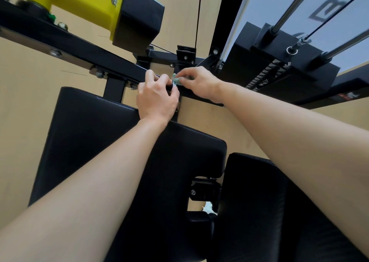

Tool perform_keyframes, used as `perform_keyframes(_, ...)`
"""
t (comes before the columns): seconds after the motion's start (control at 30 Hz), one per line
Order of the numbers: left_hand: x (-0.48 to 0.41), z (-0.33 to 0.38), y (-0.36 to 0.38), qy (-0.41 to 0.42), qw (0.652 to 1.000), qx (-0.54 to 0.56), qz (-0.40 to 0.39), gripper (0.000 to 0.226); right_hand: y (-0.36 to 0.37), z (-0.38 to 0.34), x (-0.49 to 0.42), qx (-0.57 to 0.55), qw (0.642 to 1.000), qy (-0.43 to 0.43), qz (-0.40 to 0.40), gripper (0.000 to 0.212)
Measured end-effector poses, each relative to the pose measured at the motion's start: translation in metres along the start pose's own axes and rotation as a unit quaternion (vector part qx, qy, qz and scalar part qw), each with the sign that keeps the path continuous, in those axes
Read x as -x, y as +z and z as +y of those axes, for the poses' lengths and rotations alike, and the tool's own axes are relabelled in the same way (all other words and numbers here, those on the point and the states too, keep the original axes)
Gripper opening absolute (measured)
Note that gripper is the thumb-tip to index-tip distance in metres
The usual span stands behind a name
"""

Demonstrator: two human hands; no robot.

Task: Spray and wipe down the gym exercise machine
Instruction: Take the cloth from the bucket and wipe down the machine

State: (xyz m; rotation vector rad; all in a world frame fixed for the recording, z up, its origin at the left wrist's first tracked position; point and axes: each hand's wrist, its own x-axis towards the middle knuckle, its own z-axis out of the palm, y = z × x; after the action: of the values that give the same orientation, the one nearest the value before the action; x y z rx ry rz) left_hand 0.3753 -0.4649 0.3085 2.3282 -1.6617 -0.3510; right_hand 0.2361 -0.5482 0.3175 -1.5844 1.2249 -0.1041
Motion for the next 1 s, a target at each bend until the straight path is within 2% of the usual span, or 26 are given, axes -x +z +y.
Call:
perform_keyframes(0.1, -0.004, 0.002, -0.001, -0.01, 1.0, -0.013, -0.002, 0.027, -0.007, 0.013, 0.001, 0.033, 0.999, 0.015, -0.01, 0.028)
perform_keyframes(0.2, -0.005, 0.006, 0.0, -0.018, 1.0, -0.018, 0.003, 0.026, -0.03, 0.05, 0.011, 0.107, 0.99, 0.091, -0.012, 0.024)
perform_keyframes(0.33, -0.005, 0.006, 0.002, -0.016, 1.0, -0.022, 0.011, 0.026, -0.031, 0.067, 0.018, 0.112, 0.978, 0.169, 0.054, 0.02)
perform_keyframes(0.4, -0.005, 0.006, 0.003, -0.012, 1.0, -0.023, 0.008, 0.026, -0.012, 0.056, 0.017, 0.091, 0.98, 0.144, 0.104, 0.023)
perform_keyframes(0.47, -0.005, 0.005, 0.003, -0.009, 1.0, -0.023, 0.003, 0.026, 0.011, 0.034, 0.013, 0.031, 0.988, 0.076, 0.129, 0.025)
perform_keyframes(0.57, -0.005, 0.003, 0.002, -0.008, 1.0, -0.023, -0.005, 0.027, 0.025, 0.012, 0.006, -0.01, 0.992, -0.007, 0.124, 0.025)
perform_keyframes(0.63, -0.003, 0.003, 0.002, -0.002, 1.0, -0.022, -0.007, 0.026, 0.023, 0.019, 0.011, 0.011, 0.993, -0.012, 0.117, 0.029)
perform_keyframes(0.77, 0.004, 0.001, -0.001, 0.006, 1.0, 0.005, -0.017, 0.025, 0.02, 0.056, 0.039, 0.101, 0.969, 0.064, 0.215, 0.028)
perform_keyframes(0.87, 0.014, 0.006, -0.006, -0.022, 0.995, 0.041, -0.084, 0.044, 0.027, 0.064, 0.063, 0.165, 0.944, 0.144, 0.248, 0.024)
perform_keyframes(0.93, 0.025, 0.015, -0.016, -0.072, 0.983, 0.075, -0.151, 0.059, 0.032, 0.056, 0.085, 0.136, 0.94, 0.22, 0.221, 0.022)
perform_keyframes(1.0, 0.043, 0.023, -0.031, -0.118, 0.97, 0.123, -0.172, 0.058, 0.039, 0.044, 0.112, 0.055, 0.947, 0.247, 0.197, 0.018)
